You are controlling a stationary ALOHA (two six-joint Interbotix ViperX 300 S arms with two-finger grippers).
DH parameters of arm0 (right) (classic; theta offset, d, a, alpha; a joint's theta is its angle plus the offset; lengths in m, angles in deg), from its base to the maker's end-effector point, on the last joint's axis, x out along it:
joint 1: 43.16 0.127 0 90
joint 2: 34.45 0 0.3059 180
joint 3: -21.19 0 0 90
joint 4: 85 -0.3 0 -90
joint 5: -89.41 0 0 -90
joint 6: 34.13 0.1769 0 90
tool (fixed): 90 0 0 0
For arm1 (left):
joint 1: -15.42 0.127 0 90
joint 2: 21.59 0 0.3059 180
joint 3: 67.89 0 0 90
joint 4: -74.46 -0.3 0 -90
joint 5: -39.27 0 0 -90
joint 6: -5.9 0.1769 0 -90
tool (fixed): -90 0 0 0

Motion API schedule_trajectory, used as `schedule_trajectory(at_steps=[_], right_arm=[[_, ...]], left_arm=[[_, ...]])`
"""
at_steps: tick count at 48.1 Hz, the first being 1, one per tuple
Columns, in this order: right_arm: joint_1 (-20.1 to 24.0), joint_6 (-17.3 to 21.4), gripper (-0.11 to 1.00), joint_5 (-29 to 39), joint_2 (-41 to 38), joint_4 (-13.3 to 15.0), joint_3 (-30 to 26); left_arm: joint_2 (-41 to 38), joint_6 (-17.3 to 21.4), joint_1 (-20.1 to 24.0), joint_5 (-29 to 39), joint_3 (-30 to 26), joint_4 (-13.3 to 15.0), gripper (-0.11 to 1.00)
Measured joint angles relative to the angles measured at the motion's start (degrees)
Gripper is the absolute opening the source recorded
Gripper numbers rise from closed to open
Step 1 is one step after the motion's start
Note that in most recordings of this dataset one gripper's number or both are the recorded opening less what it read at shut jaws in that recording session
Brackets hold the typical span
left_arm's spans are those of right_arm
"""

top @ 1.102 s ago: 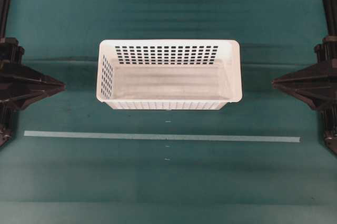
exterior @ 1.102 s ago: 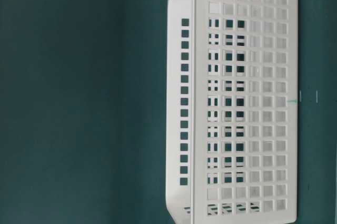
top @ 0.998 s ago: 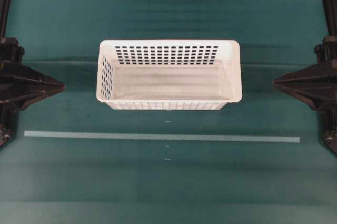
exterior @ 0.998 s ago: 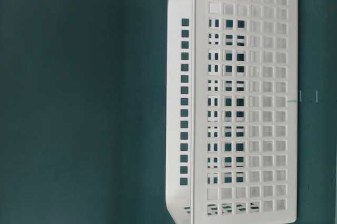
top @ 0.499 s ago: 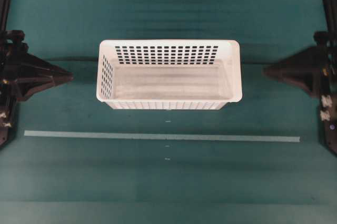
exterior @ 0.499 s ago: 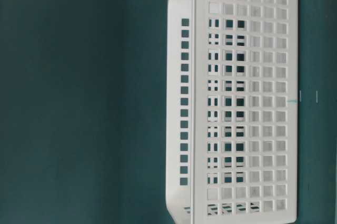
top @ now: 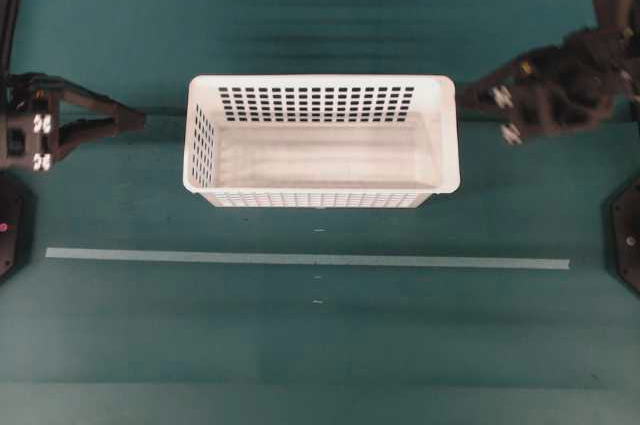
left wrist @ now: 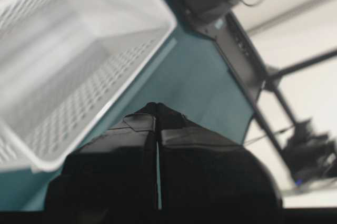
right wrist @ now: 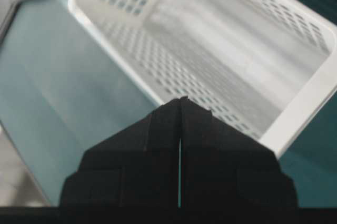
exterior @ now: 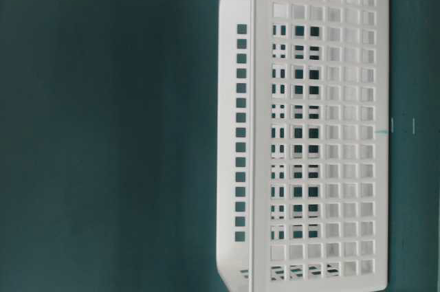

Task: Lift the white basket with both hands.
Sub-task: 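Move both open grippers toward the basket's left and right short rims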

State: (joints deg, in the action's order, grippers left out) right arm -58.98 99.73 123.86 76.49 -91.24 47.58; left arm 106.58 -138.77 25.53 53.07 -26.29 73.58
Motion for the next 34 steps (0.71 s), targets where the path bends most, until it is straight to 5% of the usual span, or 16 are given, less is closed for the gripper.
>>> schedule_trajectory(at_steps=[6, 16, 34], right_arm=[[-1.67, 6.15, -0.03, 7.03, -3.25, 0.00, -3.16], [-4.39, 9.05, -0.03, 23.20, -8.44, 0.09, -7.38], [-4.92, 8.96, -0.03, 37.18, -18.98, 1.76, -15.29]], left_arm=[[-2.02, -8.44, 1.67, 4.66, -2.11, -0.09, -0.04], [-9.32, -14.68, 2.72, 16.35, -6.15, -0.18, -0.04], [-24.17, -15.73, 4.92, 36.04, -17.75, -0.44, -0.04]])
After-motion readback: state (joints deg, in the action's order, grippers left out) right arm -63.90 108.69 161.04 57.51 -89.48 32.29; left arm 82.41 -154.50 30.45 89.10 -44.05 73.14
